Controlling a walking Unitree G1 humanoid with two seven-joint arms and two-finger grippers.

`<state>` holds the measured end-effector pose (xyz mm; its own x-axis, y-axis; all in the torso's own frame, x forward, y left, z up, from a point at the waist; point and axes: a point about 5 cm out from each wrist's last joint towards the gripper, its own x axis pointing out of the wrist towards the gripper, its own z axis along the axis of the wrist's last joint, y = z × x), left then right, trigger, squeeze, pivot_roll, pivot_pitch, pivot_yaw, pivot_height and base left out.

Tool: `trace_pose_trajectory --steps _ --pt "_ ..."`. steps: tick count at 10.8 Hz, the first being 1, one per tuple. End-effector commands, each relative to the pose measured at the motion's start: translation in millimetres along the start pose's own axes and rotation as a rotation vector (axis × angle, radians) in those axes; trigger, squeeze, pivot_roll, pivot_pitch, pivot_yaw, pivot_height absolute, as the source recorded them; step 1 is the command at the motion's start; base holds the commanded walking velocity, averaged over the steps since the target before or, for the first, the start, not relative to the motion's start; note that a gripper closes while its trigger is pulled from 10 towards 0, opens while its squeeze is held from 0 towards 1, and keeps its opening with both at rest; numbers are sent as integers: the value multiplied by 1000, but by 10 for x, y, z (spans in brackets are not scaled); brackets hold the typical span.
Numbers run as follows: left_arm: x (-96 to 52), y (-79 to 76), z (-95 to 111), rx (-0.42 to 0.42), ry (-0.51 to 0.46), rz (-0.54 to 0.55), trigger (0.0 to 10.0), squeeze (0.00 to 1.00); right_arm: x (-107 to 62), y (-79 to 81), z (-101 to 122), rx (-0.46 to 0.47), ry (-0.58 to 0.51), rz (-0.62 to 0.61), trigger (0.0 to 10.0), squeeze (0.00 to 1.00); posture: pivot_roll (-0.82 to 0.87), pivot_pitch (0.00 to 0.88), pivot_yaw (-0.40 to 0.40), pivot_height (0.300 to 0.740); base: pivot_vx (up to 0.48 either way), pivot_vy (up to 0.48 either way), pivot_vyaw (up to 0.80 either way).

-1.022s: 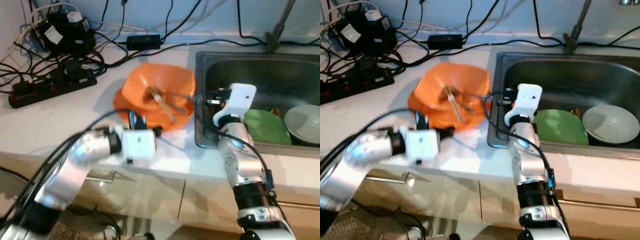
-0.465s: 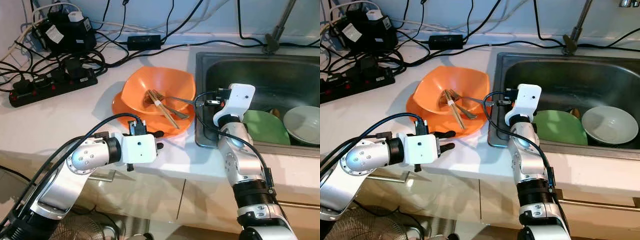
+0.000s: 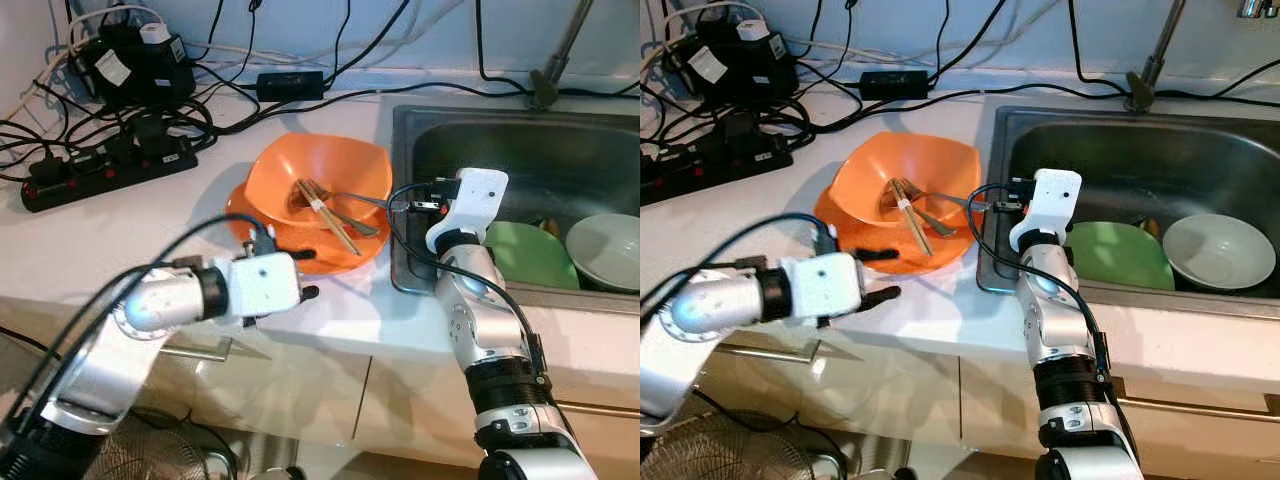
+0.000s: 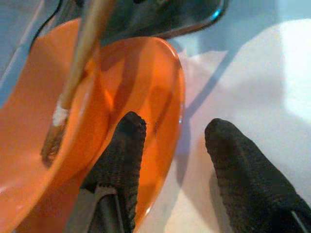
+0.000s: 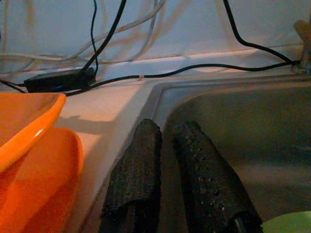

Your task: Kitchen organization

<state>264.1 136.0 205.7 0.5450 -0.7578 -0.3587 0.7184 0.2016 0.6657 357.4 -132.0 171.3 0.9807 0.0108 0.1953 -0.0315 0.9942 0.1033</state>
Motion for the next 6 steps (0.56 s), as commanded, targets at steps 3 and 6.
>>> trace_pose_trajectory --steps 3,6 --pt "-128 131 67 -34 -31 34 10000 1000 6 -10 -31 18 5 -4 10000 0 257 99 38 740 0 0 0" --pt "-156 158 47 -66 -35 65 10000 1000 12 -11 -34 18 3 -2 10000 0 254 95 36 740 0 0 0"
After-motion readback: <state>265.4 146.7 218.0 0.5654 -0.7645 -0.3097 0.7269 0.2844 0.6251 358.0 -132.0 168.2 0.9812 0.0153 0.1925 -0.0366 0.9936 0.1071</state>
